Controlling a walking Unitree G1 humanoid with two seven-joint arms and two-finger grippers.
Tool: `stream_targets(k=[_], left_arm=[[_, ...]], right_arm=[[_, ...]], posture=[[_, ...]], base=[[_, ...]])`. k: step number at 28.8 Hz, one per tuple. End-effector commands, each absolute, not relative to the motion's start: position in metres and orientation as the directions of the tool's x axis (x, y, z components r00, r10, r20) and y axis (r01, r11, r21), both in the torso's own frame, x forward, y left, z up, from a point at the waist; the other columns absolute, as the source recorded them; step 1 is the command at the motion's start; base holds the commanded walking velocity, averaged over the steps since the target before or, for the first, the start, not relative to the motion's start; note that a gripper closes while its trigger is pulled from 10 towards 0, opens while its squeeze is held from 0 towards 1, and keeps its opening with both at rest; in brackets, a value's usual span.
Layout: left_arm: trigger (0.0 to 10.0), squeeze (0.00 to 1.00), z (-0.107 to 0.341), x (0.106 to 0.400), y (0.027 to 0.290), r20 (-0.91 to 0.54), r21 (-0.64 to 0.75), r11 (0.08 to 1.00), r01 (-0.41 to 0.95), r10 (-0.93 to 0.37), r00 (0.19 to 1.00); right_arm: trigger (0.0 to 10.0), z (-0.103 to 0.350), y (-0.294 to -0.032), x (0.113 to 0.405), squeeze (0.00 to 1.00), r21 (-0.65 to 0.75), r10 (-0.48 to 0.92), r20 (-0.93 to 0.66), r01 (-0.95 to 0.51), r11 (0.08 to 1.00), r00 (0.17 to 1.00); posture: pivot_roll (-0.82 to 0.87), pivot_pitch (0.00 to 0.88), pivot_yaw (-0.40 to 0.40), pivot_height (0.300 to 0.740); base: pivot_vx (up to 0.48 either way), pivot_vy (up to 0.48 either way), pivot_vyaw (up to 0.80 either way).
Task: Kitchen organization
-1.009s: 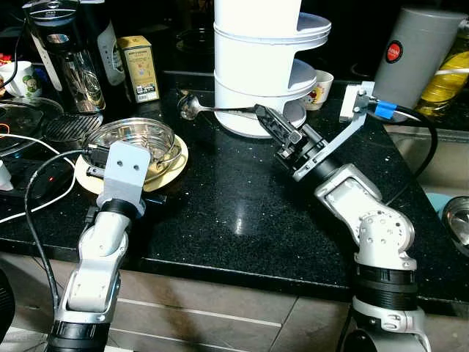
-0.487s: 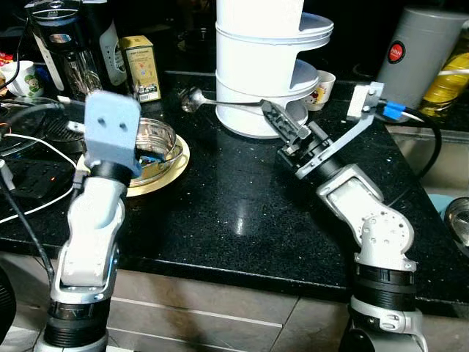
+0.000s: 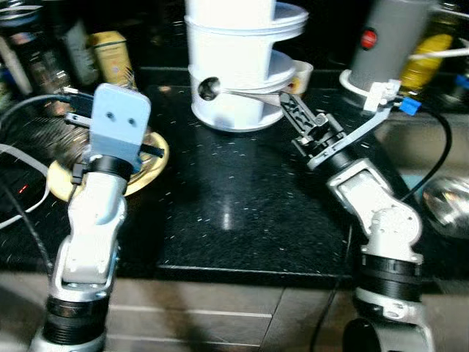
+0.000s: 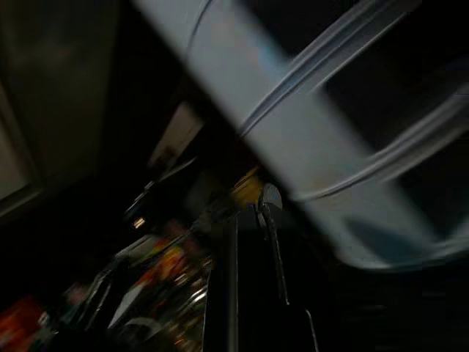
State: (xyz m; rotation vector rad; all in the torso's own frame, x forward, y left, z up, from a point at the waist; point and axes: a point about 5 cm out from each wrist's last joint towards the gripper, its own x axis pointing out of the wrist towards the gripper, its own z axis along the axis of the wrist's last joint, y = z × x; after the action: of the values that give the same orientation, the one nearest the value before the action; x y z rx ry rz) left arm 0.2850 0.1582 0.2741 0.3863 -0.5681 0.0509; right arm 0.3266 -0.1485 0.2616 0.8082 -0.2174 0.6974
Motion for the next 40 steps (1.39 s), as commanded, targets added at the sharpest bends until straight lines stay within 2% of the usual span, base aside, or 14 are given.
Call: stream_targets(k=[1,2,3,13,40], left_arm=[[3.1,0.0,0.278,0.283,0.158,0.543,0.35,0.923,-0.156,-0.064,0.837],[3.1,0.0,0.278,0.283,0.158,0.543,0.352,0.923,-0.156,-0.066,0.837],[10.0,0.0,0.279,0.282,0.157,0.547,0.351,0.923,-0.157,-0.067,0.834],[10.0,0.0,0.273,0.282,0.155,0.506,0.364,0.922,-0.135,-0.074,0.859],[10.0,0.0,0.263,0.284,0.151,0.469,0.345,0.934,-0.096,-0.083,0.879]], right_arm=[[10.0,0.266,-0.148,0.326,0.0,0.584,0.486,0.456,-0.663,0.469,0.746],[10.0,0.267,-0.148,0.326,0.0,0.583,0.485,0.456,-0.663,0.47,0.746],[10.0,0.266,-0.148,0.326,0.0,0.583,0.483,0.454,-0.66,0.474,0.748],[10.0,0.262,-0.141,0.324,0.0,0.544,0.532,0.424,-0.675,0.498,0.733],[10.0,0.254,-0.127,0.325,0.0,0.473,0.593,0.359,-0.688,0.55,0.721]], posture=[[0.02,0.0,-0.027,0.74],[0.02,0.0,-0.027,0.74],[0.02,0.0,-0.027,0.74],[0.02,0.0,-0.029,0.74],[0.03,0.0,-0.04,0.74]], base=[[0.0,0.0,-0.77],[0.0,0.0,-0.77],[0.0,0.0,-0.74],[0.0,-0.061,-0.15],[0.0,-0.418,0.0]])
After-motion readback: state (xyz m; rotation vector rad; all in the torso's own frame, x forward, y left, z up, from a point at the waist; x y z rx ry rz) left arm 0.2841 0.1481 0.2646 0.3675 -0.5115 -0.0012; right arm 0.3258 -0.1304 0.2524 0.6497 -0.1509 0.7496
